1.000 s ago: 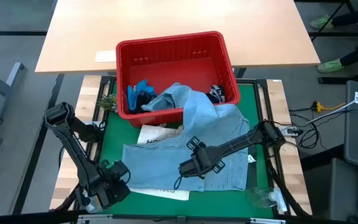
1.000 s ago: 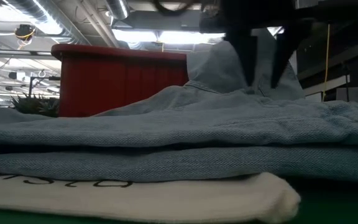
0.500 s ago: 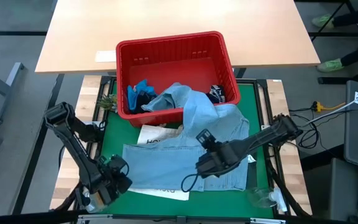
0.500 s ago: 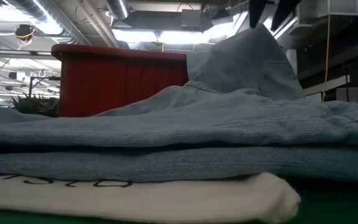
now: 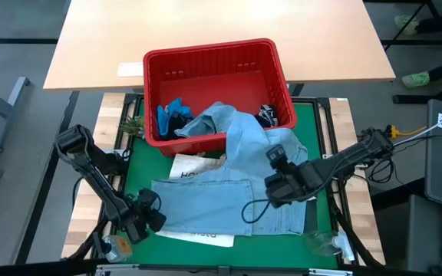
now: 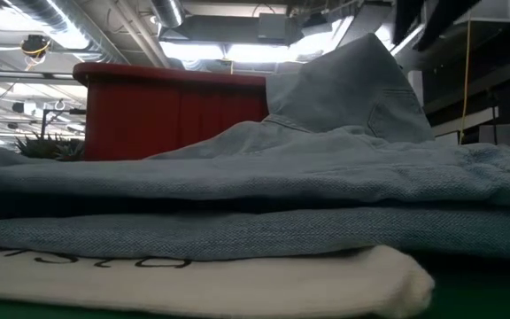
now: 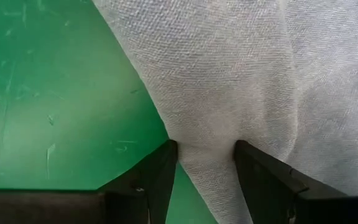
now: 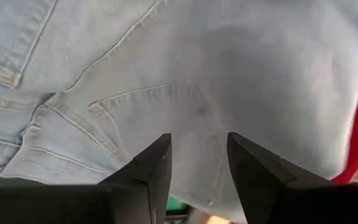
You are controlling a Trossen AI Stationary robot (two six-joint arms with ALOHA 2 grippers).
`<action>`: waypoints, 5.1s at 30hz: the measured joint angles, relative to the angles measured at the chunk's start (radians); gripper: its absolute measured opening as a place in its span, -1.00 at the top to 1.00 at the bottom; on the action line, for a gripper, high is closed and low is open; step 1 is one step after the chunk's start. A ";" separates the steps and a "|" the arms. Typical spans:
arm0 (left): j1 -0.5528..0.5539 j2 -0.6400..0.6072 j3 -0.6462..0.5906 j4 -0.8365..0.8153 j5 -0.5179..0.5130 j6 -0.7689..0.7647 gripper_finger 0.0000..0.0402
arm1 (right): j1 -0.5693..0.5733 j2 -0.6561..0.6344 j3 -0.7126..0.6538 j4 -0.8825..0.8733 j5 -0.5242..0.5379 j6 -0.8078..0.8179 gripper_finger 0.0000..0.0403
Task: Fold Laundry from Bin
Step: Fold the light blue jeans
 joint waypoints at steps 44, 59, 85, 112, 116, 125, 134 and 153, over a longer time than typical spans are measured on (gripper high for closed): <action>0.171 0.008 0.562 -0.089 -0.227 0.622 1.00 | 0.001 -0.128 -0.262 0.320 -0.112 0.057 0.23; 0.478 0.126 0.562 0.619 0.009 1.265 1.00 | 0.001 -0.202 -0.261 0.308 -0.113 0.057 0.23; 0.622 0.588 0.913 1.111 0.275 1.472 1.00 | 0.001 -0.448 -0.260 0.321 0.014 0.059 0.23; 0.708 0.730 0.942 1.113 0.334 1.128 0.96 | 0.001 -0.446 -0.260 0.399 -0.007 0.057 0.23; 0.709 0.729 0.943 1.115 0.321 1.131 0.96 | 0.001 -0.446 -0.260 0.399 -0.007 0.057 0.23; 0.709 0.729 0.943 1.121 0.305 1.134 0.75 | 0.001 -0.446 -0.260 0.399 -0.007 0.057 0.23; 0.709 0.729 0.943 1.179 0.344 1.214 0.38 | 0.001 -0.446 -0.260 0.399 -0.068 0.070 0.23; 0.712 0.494 0.943 0.858 0.345 1.631 0.48 | 0.056 -0.488 -0.261 0.265 -0.214 0.364 0.23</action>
